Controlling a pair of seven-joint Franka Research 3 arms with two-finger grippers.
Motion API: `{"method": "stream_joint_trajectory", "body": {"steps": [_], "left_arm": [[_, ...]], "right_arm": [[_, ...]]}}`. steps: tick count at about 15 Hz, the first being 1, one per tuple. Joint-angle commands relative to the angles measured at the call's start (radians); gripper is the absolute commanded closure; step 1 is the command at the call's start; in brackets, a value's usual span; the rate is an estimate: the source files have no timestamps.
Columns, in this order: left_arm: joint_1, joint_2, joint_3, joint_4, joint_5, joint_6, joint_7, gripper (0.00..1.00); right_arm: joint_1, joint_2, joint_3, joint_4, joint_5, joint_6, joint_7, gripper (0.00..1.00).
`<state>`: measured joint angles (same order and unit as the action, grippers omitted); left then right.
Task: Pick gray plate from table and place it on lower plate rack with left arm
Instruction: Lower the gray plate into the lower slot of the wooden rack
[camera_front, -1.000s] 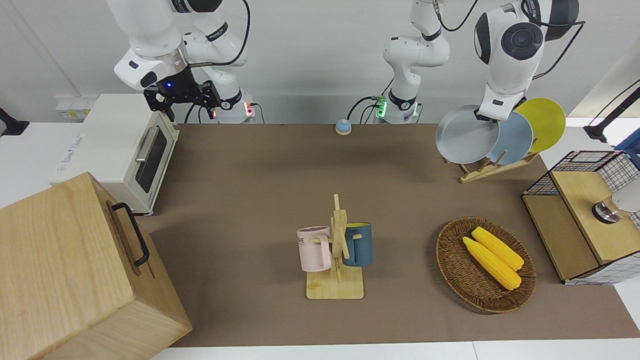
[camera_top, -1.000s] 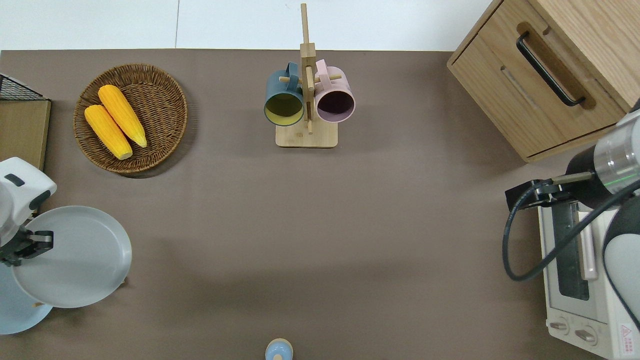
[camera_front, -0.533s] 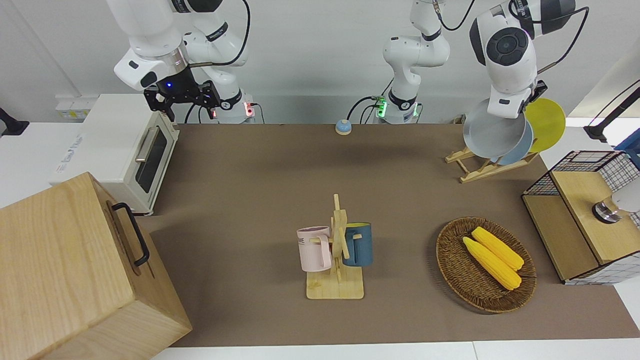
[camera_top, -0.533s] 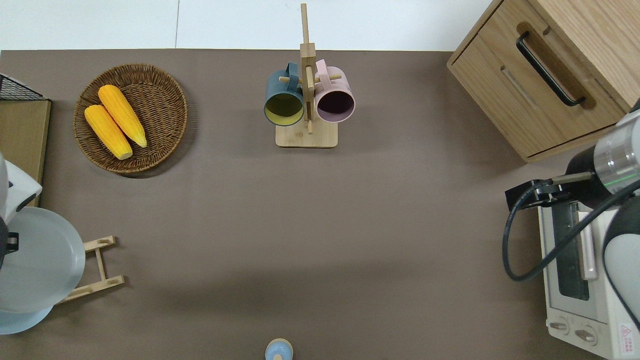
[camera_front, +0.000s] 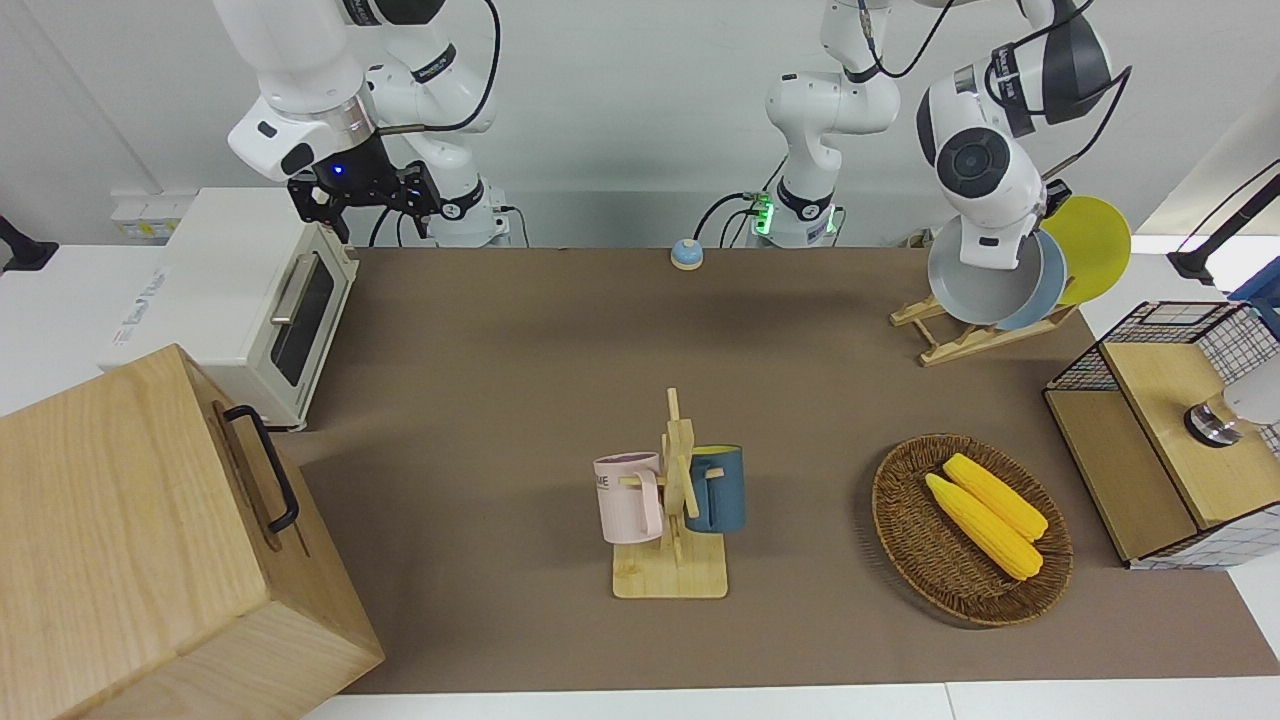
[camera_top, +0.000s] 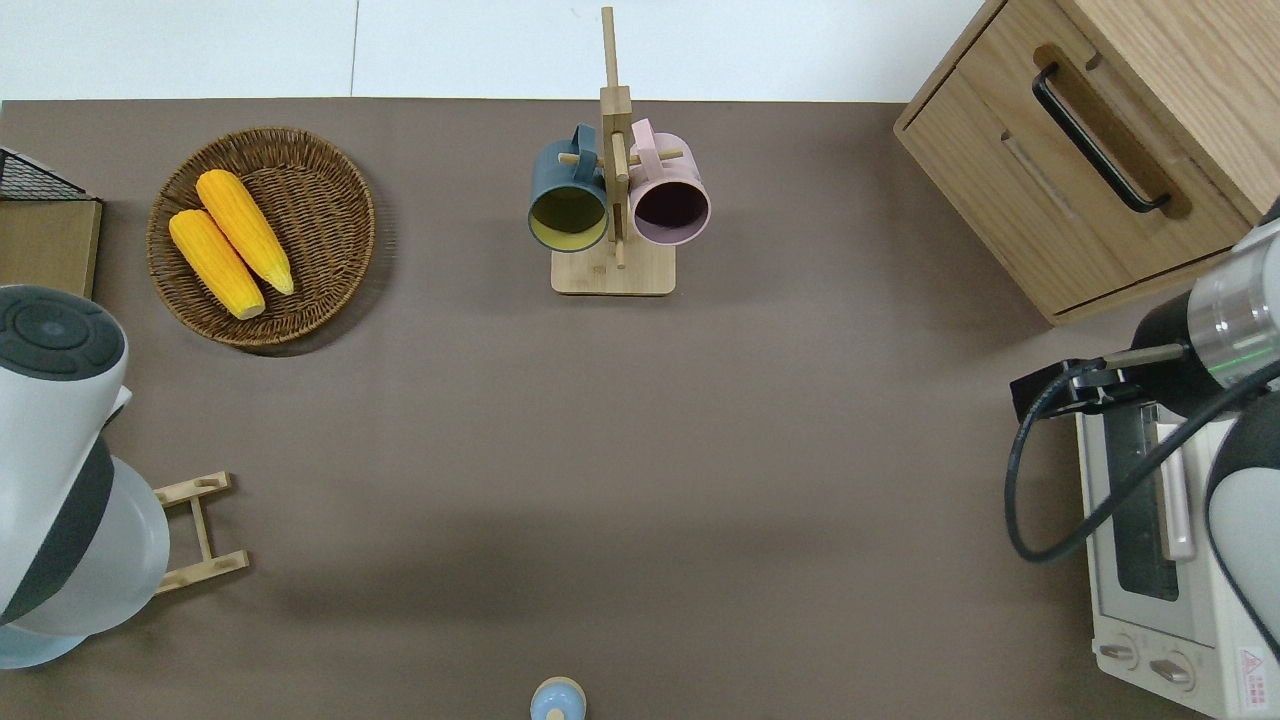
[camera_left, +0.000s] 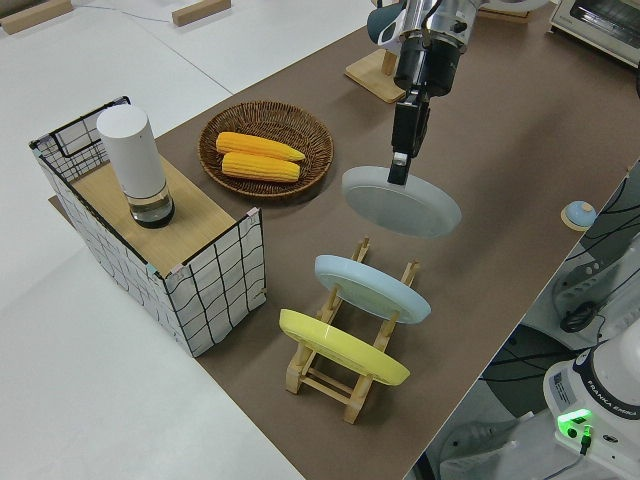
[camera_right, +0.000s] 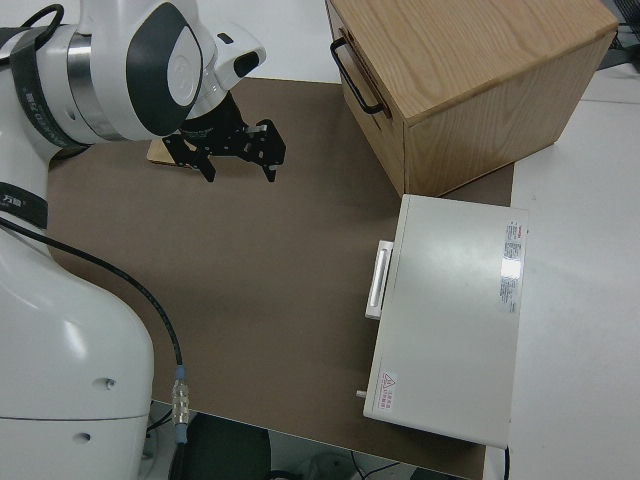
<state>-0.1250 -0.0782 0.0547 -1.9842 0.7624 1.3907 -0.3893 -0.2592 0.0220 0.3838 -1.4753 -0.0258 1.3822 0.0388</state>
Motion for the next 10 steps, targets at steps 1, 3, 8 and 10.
{"method": "stream_joint_trajectory", "body": {"steps": [1,3,8,10], "left_arm": [[-0.012,-0.006,-0.001,-0.047,0.031,0.019,-0.058,1.0],[-0.016,0.0,-0.001,-0.061,0.031,0.028,-0.092,1.0],[-0.036,0.028,-0.001,-0.114,0.031,0.065,-0.212,1.0],[-0.038,0.029,-0.001,-0.134,0.034,0.08,-0.243,1.0]], "right_arm": [[-0.023,-0.004,0.021,0.007,-0.006,-0.011,0.012,0.017],[-0.023,-0.002,0.021,0.007,-0.006,-0.011,0.012,0.017],[-0.023,-0.002,0.021,0.007,-0.006,-0.011,0.012,0.017],[-0.023,-0.002,0.021,0.006,-0.005,-0.011,0.012,0.017]]}}
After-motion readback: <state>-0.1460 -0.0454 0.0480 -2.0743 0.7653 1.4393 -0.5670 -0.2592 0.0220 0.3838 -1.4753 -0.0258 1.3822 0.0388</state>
